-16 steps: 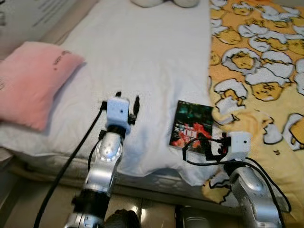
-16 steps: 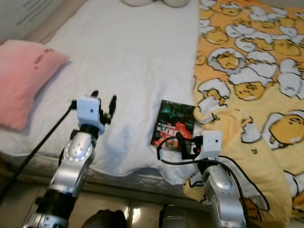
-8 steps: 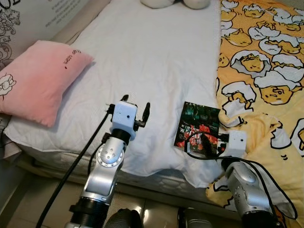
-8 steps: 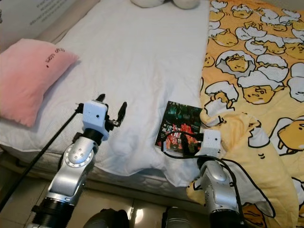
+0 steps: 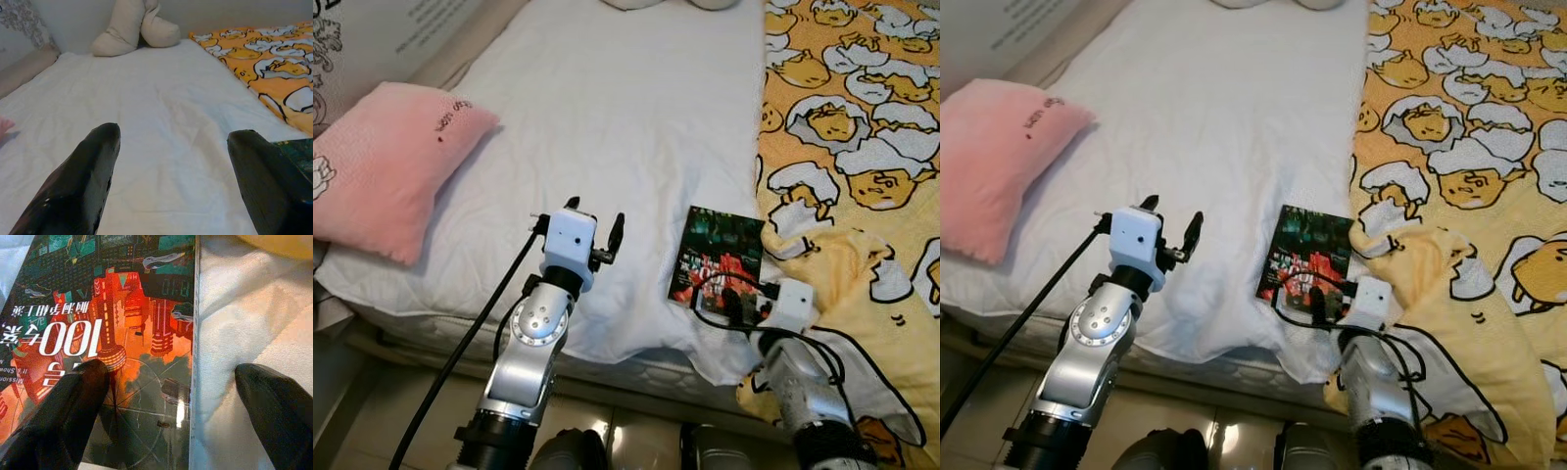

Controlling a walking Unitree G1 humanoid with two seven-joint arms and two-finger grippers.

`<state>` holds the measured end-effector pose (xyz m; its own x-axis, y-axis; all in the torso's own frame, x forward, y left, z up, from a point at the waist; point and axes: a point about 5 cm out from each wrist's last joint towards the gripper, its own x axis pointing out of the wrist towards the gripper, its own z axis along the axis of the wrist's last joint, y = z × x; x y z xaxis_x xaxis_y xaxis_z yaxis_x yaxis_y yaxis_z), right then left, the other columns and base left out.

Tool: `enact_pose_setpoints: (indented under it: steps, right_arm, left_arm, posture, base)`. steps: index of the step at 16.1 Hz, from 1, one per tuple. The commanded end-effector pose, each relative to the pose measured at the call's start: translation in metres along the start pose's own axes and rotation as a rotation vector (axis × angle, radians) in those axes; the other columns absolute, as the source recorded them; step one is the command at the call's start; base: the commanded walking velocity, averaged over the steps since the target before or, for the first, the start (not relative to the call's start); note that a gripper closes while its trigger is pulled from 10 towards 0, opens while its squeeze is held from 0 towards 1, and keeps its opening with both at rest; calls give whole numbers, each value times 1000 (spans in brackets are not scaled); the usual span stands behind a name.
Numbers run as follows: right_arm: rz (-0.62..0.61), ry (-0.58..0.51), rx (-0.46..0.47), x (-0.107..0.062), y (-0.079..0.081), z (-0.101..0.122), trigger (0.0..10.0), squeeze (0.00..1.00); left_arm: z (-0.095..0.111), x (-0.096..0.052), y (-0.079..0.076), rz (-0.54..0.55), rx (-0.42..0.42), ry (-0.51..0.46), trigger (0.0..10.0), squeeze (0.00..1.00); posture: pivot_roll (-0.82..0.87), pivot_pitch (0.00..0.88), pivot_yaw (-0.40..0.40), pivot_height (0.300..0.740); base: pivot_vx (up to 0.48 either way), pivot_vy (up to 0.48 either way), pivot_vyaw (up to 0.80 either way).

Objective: Clean up the room

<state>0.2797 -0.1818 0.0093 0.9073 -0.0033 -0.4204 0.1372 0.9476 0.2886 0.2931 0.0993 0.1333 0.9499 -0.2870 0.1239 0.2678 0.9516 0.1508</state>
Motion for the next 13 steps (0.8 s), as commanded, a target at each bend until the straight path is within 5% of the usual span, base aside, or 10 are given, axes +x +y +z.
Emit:
enact_pose_setpoints:
  steps: [1,6,13]
  right_arm:
    - [29,23,39,1,7,-7,10000,0]
    - [81,35,73,0,23,-16,10000,0]
    - [131,50,101,-2,45,-21,10000,0]
  left_arm:
    - [1,-3,0,-17,5,0,10000,0]
    - [-1,-18,-26,-217,-11,17,10000,0]
    - [-2,-20,-31,-268,-28,42,10000,0]
  posture:
    - [-98,185,69,740]
    - [-85,194,70,740]
    - [-85,196,67,740]
  base:
    - [0,0,0]
    - [0,0,0]
    - [0,0,0]
